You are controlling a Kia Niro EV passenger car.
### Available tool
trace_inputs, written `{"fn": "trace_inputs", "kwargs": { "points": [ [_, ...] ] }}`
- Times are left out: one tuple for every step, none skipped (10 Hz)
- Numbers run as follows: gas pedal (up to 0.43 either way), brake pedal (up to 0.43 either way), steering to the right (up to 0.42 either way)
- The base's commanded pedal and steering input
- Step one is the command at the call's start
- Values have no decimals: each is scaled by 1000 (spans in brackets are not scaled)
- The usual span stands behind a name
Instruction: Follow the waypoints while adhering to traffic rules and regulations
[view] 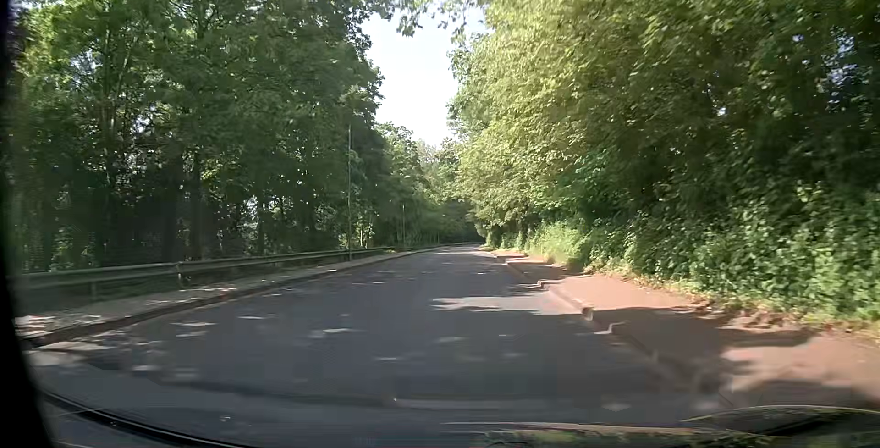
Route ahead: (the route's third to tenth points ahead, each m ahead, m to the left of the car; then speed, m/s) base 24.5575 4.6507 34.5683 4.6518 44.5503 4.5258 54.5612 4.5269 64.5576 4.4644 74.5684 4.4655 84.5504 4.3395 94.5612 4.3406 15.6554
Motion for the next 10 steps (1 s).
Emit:
{"fn": "trace_inputs", "kwargs": {
  "points": [
    [209,0,-1],
    [209,0,-1],
    [209,0,-1],
    [209,0,-1],
    [209,0,-1],
    [209,0,-1],
    [209,0,-1],
    [209,0,-1],
    [209,0,0],
    [209,0,0]
  ]
}}
